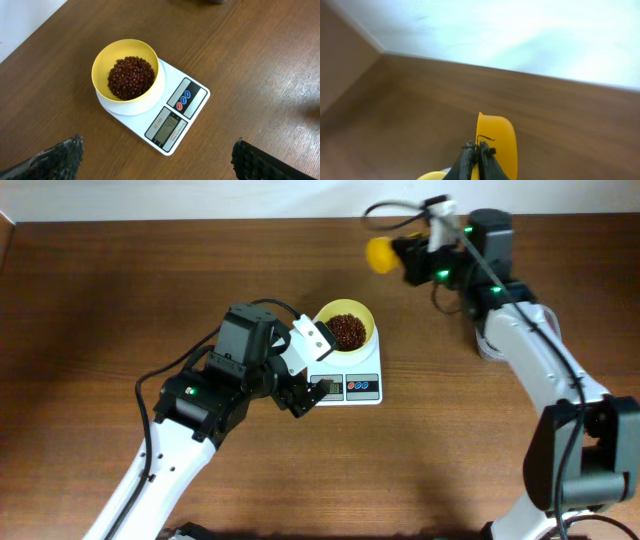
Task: Scoop item into bowl and weigh 50g on scale
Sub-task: 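Move the yellow scoop with the right gripper back to the bean tub, then dip the scoop into the tub with the right gripper to scoop beans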
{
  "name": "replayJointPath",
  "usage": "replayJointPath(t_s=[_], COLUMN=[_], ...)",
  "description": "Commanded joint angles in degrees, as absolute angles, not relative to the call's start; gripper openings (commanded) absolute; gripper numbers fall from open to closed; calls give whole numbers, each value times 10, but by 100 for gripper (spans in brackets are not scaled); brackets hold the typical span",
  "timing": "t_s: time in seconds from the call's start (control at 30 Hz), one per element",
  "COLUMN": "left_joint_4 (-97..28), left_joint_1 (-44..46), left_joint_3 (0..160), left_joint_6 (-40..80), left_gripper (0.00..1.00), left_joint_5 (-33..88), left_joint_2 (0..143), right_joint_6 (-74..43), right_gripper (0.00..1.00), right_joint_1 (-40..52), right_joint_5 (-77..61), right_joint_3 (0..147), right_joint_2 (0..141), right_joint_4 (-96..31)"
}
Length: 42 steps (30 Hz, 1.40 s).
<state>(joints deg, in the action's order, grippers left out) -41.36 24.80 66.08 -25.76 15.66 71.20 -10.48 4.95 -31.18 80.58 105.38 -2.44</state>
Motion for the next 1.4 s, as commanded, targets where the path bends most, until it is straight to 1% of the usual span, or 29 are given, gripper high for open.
replayJointPath(t_s=[0.0, 0.23, 0.43, 0.57, 0.67, 0.77, 0.87, 1.0, 1.13, 1.37], left_joint_4=[-415, -415, -414, -415, -415, -415, -415, -415, -415, -415], left_joint_1=[249, 249, 249, 249, 249, 249, 249, 249, 249, 249], left_joint_3=[659, 659, 659, 659, 659, 659, 659, 659, 659, 659], left_joint_6=[-263, -263, -263, -263, -263, -263, -263, -263, -263, -263], left_gripper=[99, 99, 99, 99, 99, 99, 99, 99, 99, 99], left_joint_5=[163, 163, 163, 163, 163, 163, 163, 163, 163, 163], left_joint_2=[707, 707, 707, 707, 707, 707, 707, 707, 707, 707], right_joint_6=[-173, -195, -198, -198, -197, -155, -133, -124, -124, -125], right_gripper=[4, 4, 4, 4, 4, 4, 4, 4, 4, 4], right_joint_1=[-4, -83, -91, -91, -91, -91, -91, -91, -90, -91], right_joint_5=[-273, -248, -125, -94, -2, 85, 125, 127, 79, 62], right_joint_3=[809, 810, 812, 812, 812, 812, 809, 802, 801, 801], right_joint_2=[1054, 1027, 969, 963, 963, 964, 968, 998, 1054, 1058], right_joint_4=[-67, -181, -269, -303, -364, -410, -416, -409, -385, -360])
